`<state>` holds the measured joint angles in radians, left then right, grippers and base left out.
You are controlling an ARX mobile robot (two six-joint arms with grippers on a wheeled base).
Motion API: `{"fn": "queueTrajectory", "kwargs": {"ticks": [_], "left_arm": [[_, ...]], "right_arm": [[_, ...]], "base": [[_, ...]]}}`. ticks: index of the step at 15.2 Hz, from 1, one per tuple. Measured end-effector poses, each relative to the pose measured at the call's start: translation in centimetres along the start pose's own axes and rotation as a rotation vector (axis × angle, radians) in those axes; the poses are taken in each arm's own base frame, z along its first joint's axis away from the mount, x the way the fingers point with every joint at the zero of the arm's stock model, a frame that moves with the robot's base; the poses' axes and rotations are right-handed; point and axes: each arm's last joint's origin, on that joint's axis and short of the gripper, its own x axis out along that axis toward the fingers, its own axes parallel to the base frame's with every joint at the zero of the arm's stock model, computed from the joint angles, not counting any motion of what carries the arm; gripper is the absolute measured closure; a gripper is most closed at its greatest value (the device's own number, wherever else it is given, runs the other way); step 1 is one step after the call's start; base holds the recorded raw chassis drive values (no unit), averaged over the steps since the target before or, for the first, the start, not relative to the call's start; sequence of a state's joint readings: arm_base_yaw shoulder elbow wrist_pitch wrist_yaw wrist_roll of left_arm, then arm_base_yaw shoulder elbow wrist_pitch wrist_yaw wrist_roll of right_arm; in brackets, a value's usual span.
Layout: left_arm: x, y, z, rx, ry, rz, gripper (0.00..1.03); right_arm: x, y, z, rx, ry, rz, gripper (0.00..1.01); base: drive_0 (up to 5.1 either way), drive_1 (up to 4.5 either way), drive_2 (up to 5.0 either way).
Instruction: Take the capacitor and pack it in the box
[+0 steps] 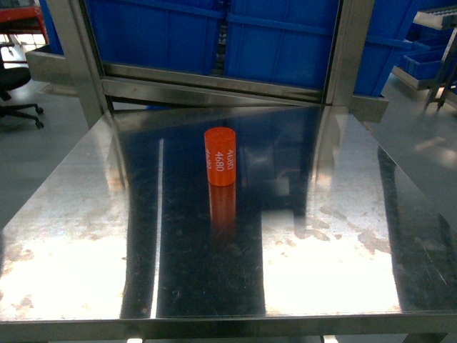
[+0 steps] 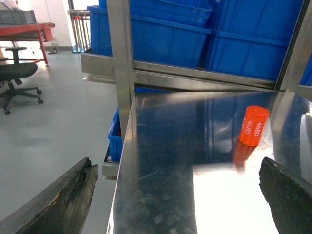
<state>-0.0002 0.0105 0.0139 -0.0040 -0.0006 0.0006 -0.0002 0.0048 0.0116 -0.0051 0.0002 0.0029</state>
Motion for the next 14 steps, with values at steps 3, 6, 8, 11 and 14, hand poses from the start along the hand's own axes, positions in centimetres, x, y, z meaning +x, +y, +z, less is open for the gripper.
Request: {"fn": "queueTrajectory", "kwargs": {"ticks": [3, 6, 8, 11, 14], "left_arm": [[0.0, 0.0, 0.0, 0.000, 0.000, 0.000, 0.05], [3.3, 0.8, 1.5, -0.046, 0.087, -0.084, 0.05], [9.1, 0.8, 4.2, -0.050, 0.009, -0.184, 0.05], [16.5, -0.9, 3.6, -0.078, 0.057, -0.255, 0.05], [23.2, -5.4, 0.9, -0.079, 0.172, -0.310, 0.05]], "right_arm": [[0.0, 0.0, 0.0, 0.000, 0.000, 0.000, 0.03], [0.0, 0.0, 0.0, 0.000, 0.000, 0.000, 0.03], [0.0, 0.0, 0.0, 0.000, 0.000, 0.000, 0.03], [0.0, 0.0, 0.0, 0.000, 0.000, 0.000, 0.03], [0.0, 0.0, 0.0, 0.000, 0.000, 0.000, 0.03]], "base": [[0.0, 0.00, 0.0], [0.0, 0.00, 0.0], [0.0, 0.00, 0.0], [0.0, 0.00, 0.0], [0.0, 0.00, 0.0]]}}
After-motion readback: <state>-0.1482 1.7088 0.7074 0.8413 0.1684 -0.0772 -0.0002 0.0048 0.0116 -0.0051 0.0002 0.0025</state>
